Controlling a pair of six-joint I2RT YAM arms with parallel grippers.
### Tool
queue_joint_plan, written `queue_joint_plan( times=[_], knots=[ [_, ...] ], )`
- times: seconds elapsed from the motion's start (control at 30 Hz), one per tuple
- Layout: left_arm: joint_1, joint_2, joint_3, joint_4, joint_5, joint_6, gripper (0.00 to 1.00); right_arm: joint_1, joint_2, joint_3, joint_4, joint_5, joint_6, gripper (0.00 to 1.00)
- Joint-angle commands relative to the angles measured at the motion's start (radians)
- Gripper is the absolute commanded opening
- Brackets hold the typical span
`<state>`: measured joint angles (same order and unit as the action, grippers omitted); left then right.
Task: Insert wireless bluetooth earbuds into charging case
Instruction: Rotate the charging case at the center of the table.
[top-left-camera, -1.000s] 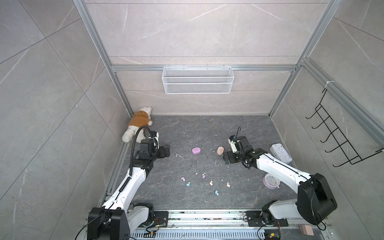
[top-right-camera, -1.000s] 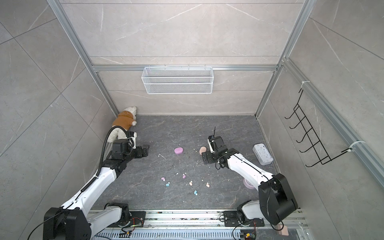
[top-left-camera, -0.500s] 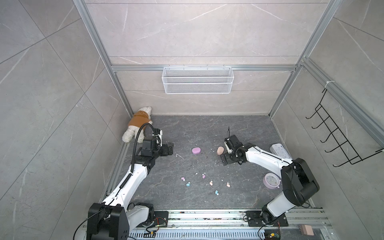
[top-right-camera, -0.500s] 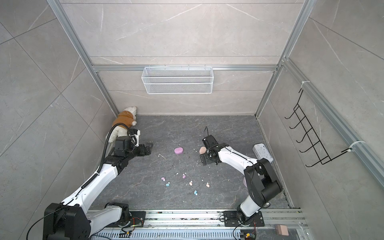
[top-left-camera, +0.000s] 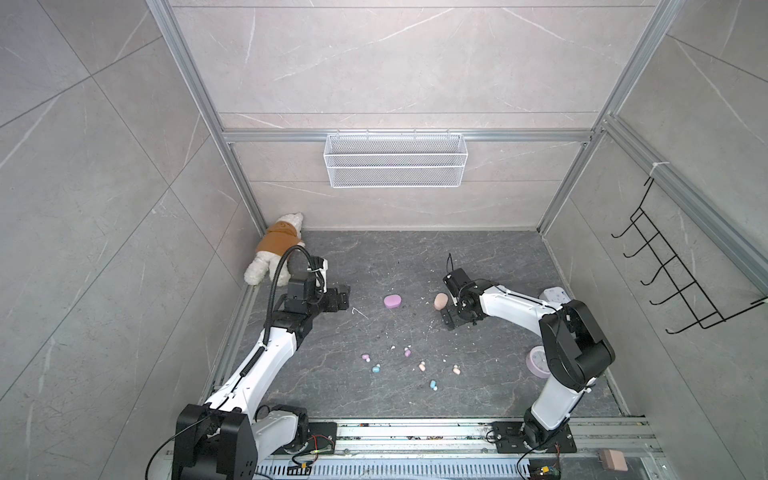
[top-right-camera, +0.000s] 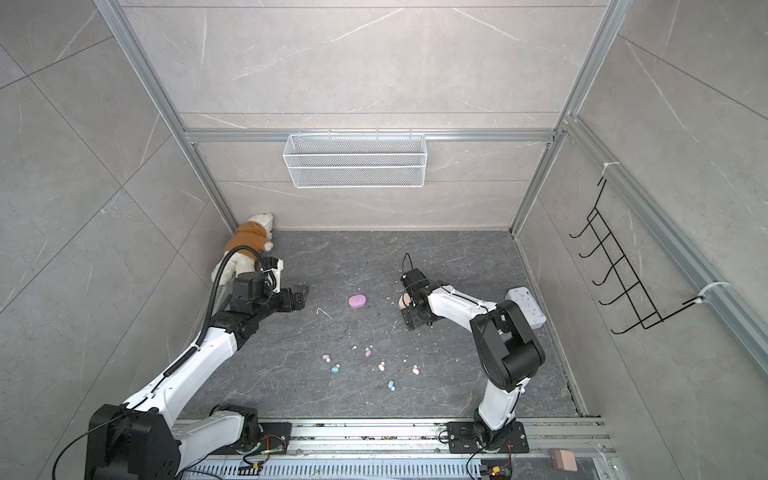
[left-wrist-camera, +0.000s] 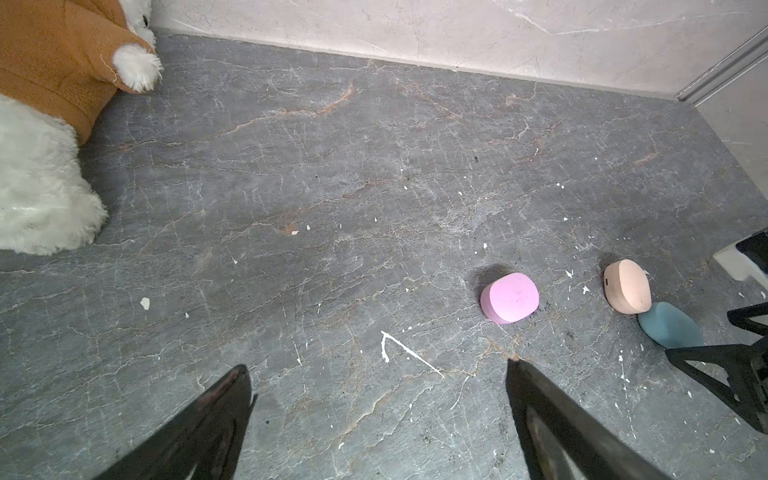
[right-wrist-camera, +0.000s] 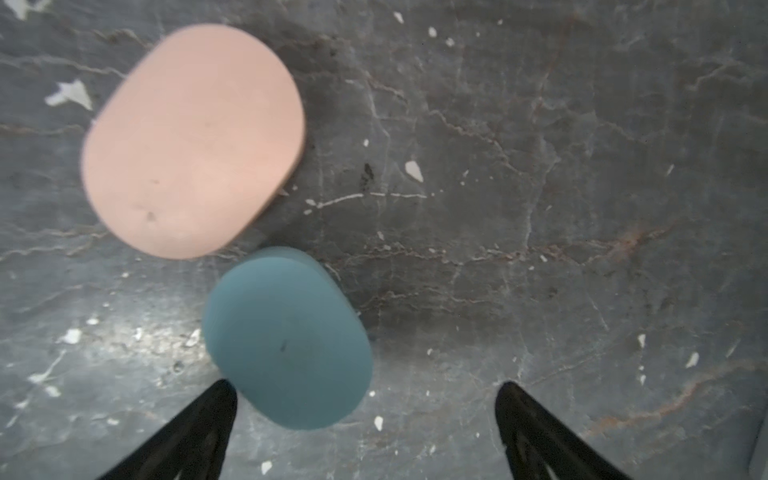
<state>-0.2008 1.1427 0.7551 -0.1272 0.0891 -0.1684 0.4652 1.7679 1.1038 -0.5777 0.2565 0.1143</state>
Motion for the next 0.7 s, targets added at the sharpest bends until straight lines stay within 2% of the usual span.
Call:
queue_joint_plan(
  times=[0.0, 0.27, 0.37, 0.53, 0.67],
  knots=[
    [-0.006, -0.011, 0.013, 0.024, 0.007, -0.006, 1.0, -0.05, -0.015, 0.002, -0.03, 0.026, -0.026, 1.0],
    [-0.018, 0.017, 0.025, 0.039, -0.001, -0.015, 1.0, -0.13, -0.046, 0.006, -0.035, -0.006, -0.076, 1.0],
    [-0.023, 0.026, 0.034, 0.037, -0.002, -0.015, 1.0, -0.134, -0.068, 0.04, -0.1, -0.076, -0.098, 1.0],
    [-0.026, 0.025, 0.04, 0.026, 0.003, -0.007, 1.0, -0.135, -0.134, 0.092, -0.19, -0.292, -0.149, 0.99],
    [-0.028, 0.03, 0.033, 0.028, 0.016, -0.007, 1.0, -0.137, -0.075, 0.154, -0.229, -0.362, -0.209, 0.98]
  ],
)
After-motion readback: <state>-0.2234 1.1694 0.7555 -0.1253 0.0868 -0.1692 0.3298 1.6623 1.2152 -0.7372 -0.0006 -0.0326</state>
